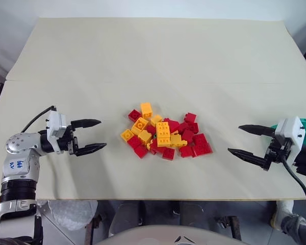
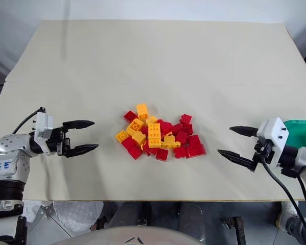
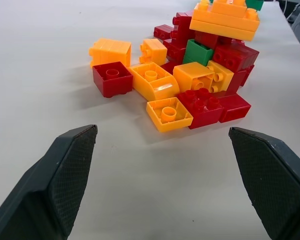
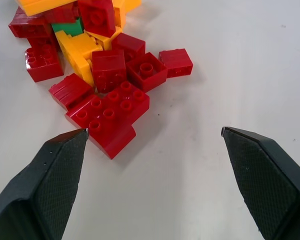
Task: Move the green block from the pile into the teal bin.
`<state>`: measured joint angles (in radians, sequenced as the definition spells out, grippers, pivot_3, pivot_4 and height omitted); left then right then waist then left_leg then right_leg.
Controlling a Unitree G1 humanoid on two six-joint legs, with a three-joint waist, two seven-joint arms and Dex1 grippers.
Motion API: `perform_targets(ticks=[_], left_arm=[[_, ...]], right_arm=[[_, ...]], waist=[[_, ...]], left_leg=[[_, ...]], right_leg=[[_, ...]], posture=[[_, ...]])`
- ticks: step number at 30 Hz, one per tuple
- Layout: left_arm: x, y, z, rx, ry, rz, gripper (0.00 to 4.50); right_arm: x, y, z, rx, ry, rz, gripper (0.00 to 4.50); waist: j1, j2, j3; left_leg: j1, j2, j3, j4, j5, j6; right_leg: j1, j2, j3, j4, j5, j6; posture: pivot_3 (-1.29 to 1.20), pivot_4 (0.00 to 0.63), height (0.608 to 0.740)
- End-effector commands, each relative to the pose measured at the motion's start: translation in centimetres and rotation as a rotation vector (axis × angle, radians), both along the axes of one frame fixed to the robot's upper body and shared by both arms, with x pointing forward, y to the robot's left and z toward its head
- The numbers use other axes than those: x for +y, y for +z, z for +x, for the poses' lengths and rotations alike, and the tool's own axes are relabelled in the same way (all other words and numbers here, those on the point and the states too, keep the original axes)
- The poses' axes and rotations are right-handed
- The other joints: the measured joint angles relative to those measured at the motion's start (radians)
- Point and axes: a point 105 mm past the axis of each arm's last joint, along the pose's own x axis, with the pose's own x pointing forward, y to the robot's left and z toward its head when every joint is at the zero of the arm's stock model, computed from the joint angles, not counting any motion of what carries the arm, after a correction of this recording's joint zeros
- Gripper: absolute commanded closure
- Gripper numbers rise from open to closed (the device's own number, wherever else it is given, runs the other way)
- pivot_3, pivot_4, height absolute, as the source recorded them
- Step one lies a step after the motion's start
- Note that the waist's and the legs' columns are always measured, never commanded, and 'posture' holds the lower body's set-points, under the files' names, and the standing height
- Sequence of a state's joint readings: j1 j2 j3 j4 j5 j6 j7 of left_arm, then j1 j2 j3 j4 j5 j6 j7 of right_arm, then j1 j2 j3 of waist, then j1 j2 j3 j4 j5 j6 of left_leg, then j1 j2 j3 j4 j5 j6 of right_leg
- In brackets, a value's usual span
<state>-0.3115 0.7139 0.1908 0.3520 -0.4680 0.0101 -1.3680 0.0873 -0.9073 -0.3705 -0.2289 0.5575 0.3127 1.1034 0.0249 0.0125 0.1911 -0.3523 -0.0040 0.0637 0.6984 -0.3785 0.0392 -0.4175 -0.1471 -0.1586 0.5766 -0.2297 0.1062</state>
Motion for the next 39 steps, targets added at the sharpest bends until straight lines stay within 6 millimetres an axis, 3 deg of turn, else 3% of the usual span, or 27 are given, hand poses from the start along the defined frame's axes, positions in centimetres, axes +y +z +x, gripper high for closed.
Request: perform_targets(ticks=[1, 10, 15, 21, 25, 28, 30, 34, 39], left_arm=[[-0.3, 1.6, 0.2, -0.053, -0.029, -0.021, 0.00], [-1.1, 2.5, 1.6, -0.030, 0.001, -0.031, 0.00], [-2.4, 2.9, 1.2, -0.061, -0.046, -0.010, 0.00], [-3.4, 3.2, 0.2, -0.071, -0.090, -0.023, 0.00], [-3.5, 3.4, -0.4, -0.058, -0.120, -0.044, 0.00], [-3.5, 3.2, -0.6, -0.060, -0.128, -0.040, 0.00], [-3.6, 3.2, -0.9, -0.067, -0.153, -0.044, 0.00], [-3.9, 3.5, -1.5, -0.092, -0.214, -0.080, 0.00], [-3.8, 3.4, -1.9, -0.085, -0.249, -0.091, 0.00]], right_arm=[[0.1, 1.4, -0.1, -0.051, -0.011, 0.015, 0.03], [1.9, 2.1, -0.2, -0.059, 0.016, 0.029, 0.03], [3.4, 2.4, -0.8, -0.044, 0.074, 0.051, 0.03], [6.9, 2.5, -1.7, -0.033, 0.146, 0.048, 0.03], [9.2, 2.3, -2.5, 0.092, 0.155, 0.109, 1.25], [11.2, 2.7, -3.5, 0.122, 0.237, 0.147, 2.31], [12.5, 2.0, -4.3, 0.155, 0.301, 0.116, 3.01], [14.8, 0.9, -3.6, 0.152, 0.357, 0.130, 4.44], [17.6, -0.3, -3.4, 0.160, 0.438, 0.144, 4.48]], waist=[[0.001, 0.000, 0.000], [0.000, 0.000, 0.000], [0.001, 0.000, 0.000], [0.000, 0.000, 0.000], [-0.001, 0.000, 0.000], [0.000, 0.000, 0.000], [0.000, 0.000, 0.000], [-0.001, -0.001, 0.000], [-0.002, -0.001, 0.000]], left_leg=[[0.000, 0.000, 0.000, 0.000, 0.000, 0.000], [0.000, 0.000, 0.000, 0.000, 0.000, 0.000], [0.000, 0.000, 0.000, 0.001, 0.000, 0.000], [0.000, 0.000, 0.000, 0.001, 0.000, 0.000], [0.000, 0.000, 0.000, 0.001, 0.000, 0.000], [0.000, 0.000, 0.000, 0.001, 0.000, 0.000], [0.000, 0.000, -0.001, 0.001, 0.000, 0.000], [0.000, 0.000, -0.001, 0.001, 0.000, 0.000], [0.000, 0.000, 0.000, 0.001, 0.000, 0.000]], right_leg=[[0.000, 0.000, 0.000, 0.000, 0.000, 0.000], [0.000, 0.000, 0.000, 0.001, 0.000, 0.000], [0.000, 0.000, 0.000, 0.000, 0.000, 0.000], [0.000, 0.000, 0.000, 0.001, 0.000, 0.000], [0.000, 0.000, 0.001, 0.001, 0.000, 0.000], [0.000, 0.000, 0.001, 0.001, 0.000, 0.000], [0.000, 0.000, 0.001, 0.000, 0.000, 0.000], [0.000, 0.000, 0.000, 0.000, 0.000, 0.000], [0.000, 0.001, 0.000, 0.000, 0.000, 0.000]], posture=[[0.00, 0.150, 0.740], [0.00, 0.150, 0.740], [0.00, 0.150, 0.740], [0.00, 0.150, 0.740], [0.00, 0.150, 0.740], [0.00, 0.150, 0.740], [0.00, 0.150, 0.740], [0.00, 0.150, 0.740], [0.00, 0.150, 0.740]])
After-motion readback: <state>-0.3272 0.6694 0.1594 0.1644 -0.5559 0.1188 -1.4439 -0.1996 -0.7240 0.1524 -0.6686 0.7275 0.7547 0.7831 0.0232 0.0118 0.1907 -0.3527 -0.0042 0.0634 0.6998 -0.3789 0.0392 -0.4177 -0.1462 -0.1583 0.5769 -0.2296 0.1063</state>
